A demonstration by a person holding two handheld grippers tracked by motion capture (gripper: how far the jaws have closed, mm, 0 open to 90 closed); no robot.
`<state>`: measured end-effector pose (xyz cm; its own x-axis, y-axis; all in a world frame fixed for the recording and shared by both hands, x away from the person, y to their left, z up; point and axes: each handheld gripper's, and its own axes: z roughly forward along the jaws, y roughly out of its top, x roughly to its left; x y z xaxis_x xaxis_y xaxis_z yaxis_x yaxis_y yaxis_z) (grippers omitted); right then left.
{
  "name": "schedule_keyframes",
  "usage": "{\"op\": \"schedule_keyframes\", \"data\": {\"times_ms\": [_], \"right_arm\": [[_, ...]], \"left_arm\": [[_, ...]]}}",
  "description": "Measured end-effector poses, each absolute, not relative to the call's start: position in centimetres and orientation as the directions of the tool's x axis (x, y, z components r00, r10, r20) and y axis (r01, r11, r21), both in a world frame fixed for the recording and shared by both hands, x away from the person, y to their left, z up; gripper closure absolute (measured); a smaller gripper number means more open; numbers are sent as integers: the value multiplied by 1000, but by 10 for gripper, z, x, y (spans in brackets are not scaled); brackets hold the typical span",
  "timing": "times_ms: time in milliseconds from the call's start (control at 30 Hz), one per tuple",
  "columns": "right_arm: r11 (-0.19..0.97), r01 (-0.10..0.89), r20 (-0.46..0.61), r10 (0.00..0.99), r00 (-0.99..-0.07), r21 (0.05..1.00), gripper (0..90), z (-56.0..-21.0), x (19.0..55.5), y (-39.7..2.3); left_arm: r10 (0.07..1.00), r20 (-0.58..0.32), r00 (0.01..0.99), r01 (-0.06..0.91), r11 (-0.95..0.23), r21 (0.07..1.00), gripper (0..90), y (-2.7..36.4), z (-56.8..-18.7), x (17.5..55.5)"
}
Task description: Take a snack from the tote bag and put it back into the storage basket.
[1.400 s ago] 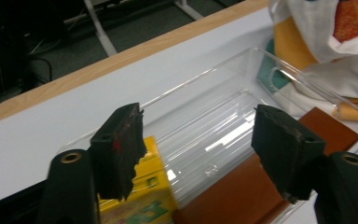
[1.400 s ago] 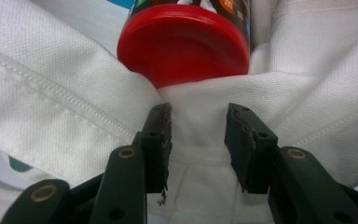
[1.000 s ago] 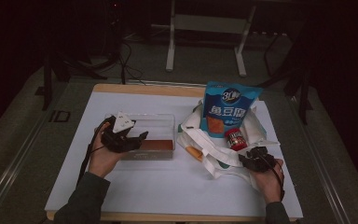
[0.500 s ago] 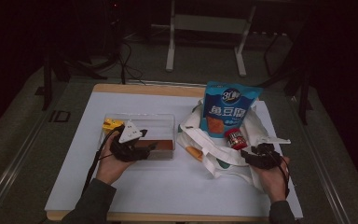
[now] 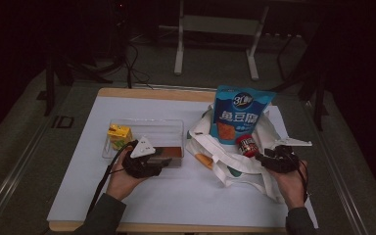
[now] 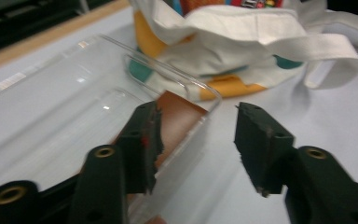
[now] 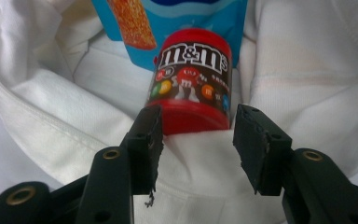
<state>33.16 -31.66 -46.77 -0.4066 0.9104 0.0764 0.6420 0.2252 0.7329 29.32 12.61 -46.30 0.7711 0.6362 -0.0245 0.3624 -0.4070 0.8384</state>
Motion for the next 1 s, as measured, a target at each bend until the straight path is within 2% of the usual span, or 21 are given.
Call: {"op": "schedule_keyframes", "data": {"times_ms": [333,600,833,1000], "right_arm": [[241,611,61,901,-429,754,532,-455,337,-312],[232,593,66,898,-436,771,550,-448,344,-309],[234,585,59,897,-438,777,553,-442,349,-309],[238,574,57,893,-447,783,560,-438,352,-310]], "left_arm": [[631,-62,774,377,-380,845,551,127,-486,288],[605,-64,794,380,-411,828,603,124,-508,283],[600,-84,796,396,-410,822,575,124,-526,281],[604,-63,795,375,-407,833,548,126,-534,280]]}}
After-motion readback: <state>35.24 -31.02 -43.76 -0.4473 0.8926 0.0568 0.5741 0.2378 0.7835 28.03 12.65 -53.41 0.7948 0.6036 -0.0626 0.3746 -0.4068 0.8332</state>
